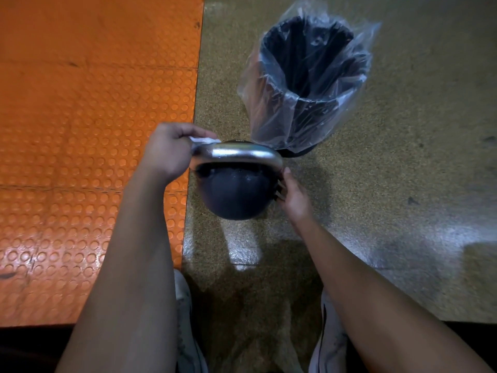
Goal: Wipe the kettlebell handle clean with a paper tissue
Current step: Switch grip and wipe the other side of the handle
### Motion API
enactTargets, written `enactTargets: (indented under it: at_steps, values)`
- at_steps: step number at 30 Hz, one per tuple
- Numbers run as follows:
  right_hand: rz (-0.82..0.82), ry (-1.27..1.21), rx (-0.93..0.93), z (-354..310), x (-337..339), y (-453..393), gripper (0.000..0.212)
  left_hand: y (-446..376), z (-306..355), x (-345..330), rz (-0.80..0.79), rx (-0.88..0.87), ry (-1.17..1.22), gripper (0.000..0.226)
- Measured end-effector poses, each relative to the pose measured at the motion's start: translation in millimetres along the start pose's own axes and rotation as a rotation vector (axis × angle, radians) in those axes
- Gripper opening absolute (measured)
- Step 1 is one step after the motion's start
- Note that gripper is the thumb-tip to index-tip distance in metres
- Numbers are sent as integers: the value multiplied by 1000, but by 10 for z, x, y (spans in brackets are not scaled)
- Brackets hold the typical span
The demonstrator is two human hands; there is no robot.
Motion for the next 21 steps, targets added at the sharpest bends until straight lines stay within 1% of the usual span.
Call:
enactTargets:
  at_steps: [3, 5, 8, 10, 12, 13, 16, 17, 18, 21]
  values:
    - [-3, -11, 5, 4, 3, -2, 70, 77, -7, 14, 36, 2, 39, 42]
    - [-4, -3, 16, 23, -1, -4, 67, 74, -96, -29, 25, 49, -22, 42]
    - [-1, 30, 1, 32, -14, 14, 71, 74, -90, -45, 33, 81, -161, 47]
    - [2, 26, -5, -25, -21, 65, 77, 101, -32, -16, 52, 52, -196, 46]
    - [-12, -19, 12, -44, -18, 81, 90, 162, -3, 19, 76, 15, -202, 43]
    - [-19, -34, 25, -49, -16, 88, 92, 187, -23, 35, 86, 0, -200, 41]
    - [-12, -14, 31, -59, -41, 134, 84, 211, -113, 47, 106, 22, -159, 34]
    - [-7, -2, 29, -52, -47, 129, 80, 212, -105, 36, 110, 31, -156, 34]
    - [-9, -5, 30, -52, -47, 124, 80, 211, -80, 22, 116, 32, -156, 35]
    - [-22, -22, 26, -30, -15, 87, 96, 228, 29, -21, 130, 2, -135, 35]
Point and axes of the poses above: each hand's wrist, its own y-axis away from the middle knuckle, its own x-axis out of the back of the hand, z = x × y, the point moved 2 cm from there along -y, towards the middle knuckle, and after that the axes turned 2 degrees about -x, right-handed, at the moved point
